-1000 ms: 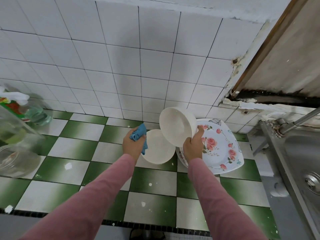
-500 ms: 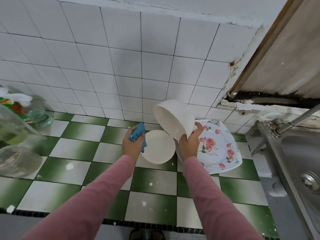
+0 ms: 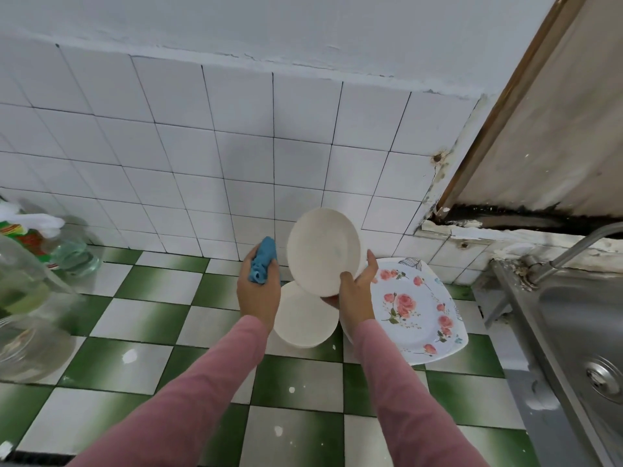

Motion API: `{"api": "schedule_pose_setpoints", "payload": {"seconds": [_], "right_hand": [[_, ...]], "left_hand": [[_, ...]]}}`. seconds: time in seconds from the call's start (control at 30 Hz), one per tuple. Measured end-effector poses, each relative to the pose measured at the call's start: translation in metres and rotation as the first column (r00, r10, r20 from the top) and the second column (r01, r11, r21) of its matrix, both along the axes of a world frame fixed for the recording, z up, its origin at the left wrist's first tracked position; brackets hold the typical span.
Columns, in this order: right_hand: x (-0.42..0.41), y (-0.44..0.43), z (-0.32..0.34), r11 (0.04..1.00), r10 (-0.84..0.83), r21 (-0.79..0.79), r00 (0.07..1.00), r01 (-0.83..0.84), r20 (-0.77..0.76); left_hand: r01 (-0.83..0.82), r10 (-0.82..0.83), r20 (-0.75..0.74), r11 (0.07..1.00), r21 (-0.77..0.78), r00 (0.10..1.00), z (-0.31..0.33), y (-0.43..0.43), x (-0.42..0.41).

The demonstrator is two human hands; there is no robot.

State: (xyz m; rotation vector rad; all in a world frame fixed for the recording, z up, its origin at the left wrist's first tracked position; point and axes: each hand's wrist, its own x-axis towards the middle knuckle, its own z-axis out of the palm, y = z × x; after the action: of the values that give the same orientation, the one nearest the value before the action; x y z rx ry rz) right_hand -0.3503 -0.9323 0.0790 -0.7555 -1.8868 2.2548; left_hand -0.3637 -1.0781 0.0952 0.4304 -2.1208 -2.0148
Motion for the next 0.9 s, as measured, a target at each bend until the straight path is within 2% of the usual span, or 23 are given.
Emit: {"api": "schedule_pose_setpoints", "payload": {"seconds": [0.07, 0.13, 0.2, 0.23, 0.27, 0.3, 0.33, 0.37, 0.4, 0.47, 0.53, 0.63, 0.7, 0.77, 0.83, 0.9], "right_hand": [[-0.001, 0.000, 0.005, 0.997, 0.042, -0.070, 0.999, -0.040, 0.027], [-0.001, 0.000, 0.011, 0.992, 0.107, -0.082, 0.991, -0.100, 0.082], [-0.001, 0.000, 0.014, 0.987, 0.161, -0.032, 0.981, -0.158, 0.113], [-0.001, 0.000, 0.017, 0.983, 0.183, -0.033, 0.977, -0.181, 0.108], [-0.002, -0.001, 0.019, 0.979, 0.195, -0.082, 0.977, -0.188, 0.090], [-0.003, -0.001, 0.023, 0.969, 0.197, -0.164, 0.978, -0.186, 0.060], [-0.003, 0.000, 0.026, 0.955, 0.189, -0.237, 0.982, -0.176, 0.031], [-0.004, 0.002, 0.029, 0.945, 0.177, -0.280, 0.984, -0.168, 0.008], [-0.004, 0.004, 0.031, 0.941, 0.170, -0.297, 0.985, -0.165, -0.009], [-0.004, 0.011, 0.034, 0.935, 0.139, -0.325, 0.990, -0.141, -0.028], [-0.003, 0.017, 0.040, 0.930, 0.096, -0.352, 0.994, -0.105, -0.042], [0.001, 0.026, 0.051, 0.930, 0.067, -0.358, 0.997, -0.079, -0.045], [0.004, 0.028, 0.055, 0.923, 0.062, -0.377, 0.997, -0.072, -0.040], [0.010, 0.029, 0.058, 0.922, 0.062, -0.380, 0.997, -0.073, -0.041], [0.015, 0.027, 0.059, 0.939, 0.081, -0.330, 0.995, -0.096, -0.059], [0.021, 0.022, 0.061, 0.954, 0.106, -0.276, 0.992, -0.121, -0.068]], "left_hand": [[-0.002, 0.002, -0.074, 1.000, 0.001, 0.997, 0.008, 0.005, -0.003], [0.019, -0.028, -0.140, 0.998, -0.063, 0.990, 0.015, 0.010, -0.007], [0.087, -0.139, -0.227, 0.971, -0.225, 0.964, 0.020, 0.012, -0.015], [0.156, -0.252, -0.237, 0.920, -0.359, 0.938, 0.020, 0.012, -0.022], [0.261, -0.409, -0.179, 0.804, -0.534, 0.895, 0.020, 0.011, -0.028], [0.387, -0.561, -0.027, 0.604, -0.697, 0.827, 0.020, 0.011, -0.034], [0.506, -0.646, 0.177, 0.367, -0.781, 0.742, 0.021, 0.012, -0.037], [0.597, -0.652, 0.351, 0.198, -0.777, 0.673, 0.023, 0.014, -0.038], [0.648, -0.615, 0.466, 0.098, -0.755, 0.636, 0.025, 0.016, -0.037], [0.641, -0.552, 0.548, -0.030, -0.767, 0.629, 0.036, 0.024, -0.030], [0.657, -0.562, 0.572, -0.065, -0.751, 0.598, 0.056, 0.037, -0.014], [0.786, -0.653, 0.569, 0.065, -0.615, 0.499, 0.076, 0.046, 0.003], [0.802, -0.676, 0.568, 0.058, -0.594, 0.470, 0.081, 0.044, 0.003], [0.769, -0.597, 0.647, -0.078, -0.635, 0.474, 0.076, 0.043, -0.002], [0.662, -0.425, 0.702, -0.266, -0.700, 0.572, 0.072, 0.043, -0.006], [0.639, -0.292, 0.707, -0.302, -0.707, 0.644, 0.069, 0.041, -0.010]]}}
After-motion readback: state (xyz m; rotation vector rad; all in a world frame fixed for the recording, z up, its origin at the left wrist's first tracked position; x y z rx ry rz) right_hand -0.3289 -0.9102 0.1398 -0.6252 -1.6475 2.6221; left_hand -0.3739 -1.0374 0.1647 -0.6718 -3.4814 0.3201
